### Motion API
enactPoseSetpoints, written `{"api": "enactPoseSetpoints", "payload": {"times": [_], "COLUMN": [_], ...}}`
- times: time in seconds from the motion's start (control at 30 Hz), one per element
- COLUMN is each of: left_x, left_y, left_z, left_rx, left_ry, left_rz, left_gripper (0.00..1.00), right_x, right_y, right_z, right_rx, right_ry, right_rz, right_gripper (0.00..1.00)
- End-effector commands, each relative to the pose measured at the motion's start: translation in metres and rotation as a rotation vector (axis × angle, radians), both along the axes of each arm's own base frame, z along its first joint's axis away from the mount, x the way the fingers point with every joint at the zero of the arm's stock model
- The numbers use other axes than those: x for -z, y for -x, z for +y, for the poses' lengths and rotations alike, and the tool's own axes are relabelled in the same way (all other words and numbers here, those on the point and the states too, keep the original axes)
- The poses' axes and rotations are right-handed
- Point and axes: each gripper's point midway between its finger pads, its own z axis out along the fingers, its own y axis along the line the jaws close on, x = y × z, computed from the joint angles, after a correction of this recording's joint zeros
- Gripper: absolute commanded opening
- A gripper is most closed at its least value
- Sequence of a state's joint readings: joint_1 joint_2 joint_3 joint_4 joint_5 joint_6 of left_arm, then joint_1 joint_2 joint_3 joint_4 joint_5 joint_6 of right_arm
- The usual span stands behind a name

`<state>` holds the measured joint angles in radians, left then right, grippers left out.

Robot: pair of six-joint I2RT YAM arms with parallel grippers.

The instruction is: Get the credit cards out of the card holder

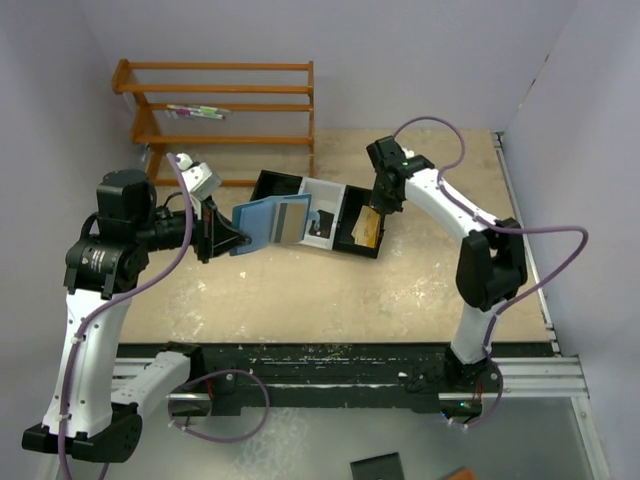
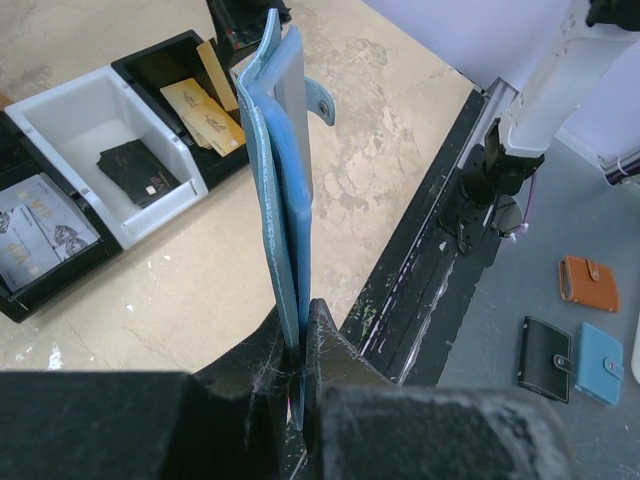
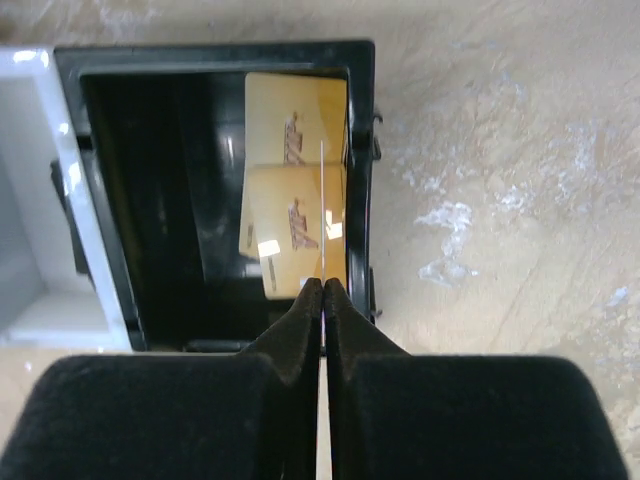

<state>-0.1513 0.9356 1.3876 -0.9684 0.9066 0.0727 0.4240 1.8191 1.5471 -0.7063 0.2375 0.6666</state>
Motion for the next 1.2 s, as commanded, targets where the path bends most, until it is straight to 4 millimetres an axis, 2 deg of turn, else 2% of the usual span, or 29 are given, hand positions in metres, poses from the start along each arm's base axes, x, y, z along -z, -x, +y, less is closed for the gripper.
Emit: {"api": "enactPoseSetpoints", "payload": {"times": [0.0,0.13,0.2,0.4,0.6,0.77,0.87,0.97,1.17], "left_x": [-0.016,-0.017,-0.019,-0.021,-0.021,-0.022,-0.024,-0.028,-0.031], "left_y": [0.006,0.007,0.009,0.014,0.015,0.017,0.018,0.019,0.022], "left_z": [-0.003,-0.004,-0.004,-0.005,-0.005,-0.005,-0.005,-0.005,-0.005], "left_rx": [0.038,0.041,0.044,0.053,0.06,0.062,0.063,0.065,0.069], "left_ry": [0.024,0.035,0.037,0.042,0.044,0.044,0.046,0.049,0.05], "left_rz": [-0.069,-0.061,-0.064,-0.07,-0.073,-0.08,-0.079,-0.085,-0.094], "left_gripper": [0.0,0.0,0.0,0.0,0.0,0.0,0.0,0.0,0.0], "right_x": [0.001,0.003,0.011,0.026,0.036,0.02,0.011,0.016,0.029], "right_y": [-0.018,-0.03,-0.031,-0.021,-0.021,-0.03,-0.039,-0.041,-0.032], "right_z": [-0.003,0.014,0.02,0.021,0.028,0.033,0.041,0.044,0.047], "right_rx": [0.092,0.093,0.095,0.114,0.115,0.134,0.12,0.109,0.11], "right_ry": [0.088,0.16,0.217,0.338,0.311,0.284,0.252,0.24,0.226], "right_rz": [-0.028,-0.029,-0.007,0.059,0.062,0.021,-0.022,-0.019,0.04], "right_gripper": [0.0,0.0,0.0,0.0,0.0,0.0,0.08,0.14,0.17]}}
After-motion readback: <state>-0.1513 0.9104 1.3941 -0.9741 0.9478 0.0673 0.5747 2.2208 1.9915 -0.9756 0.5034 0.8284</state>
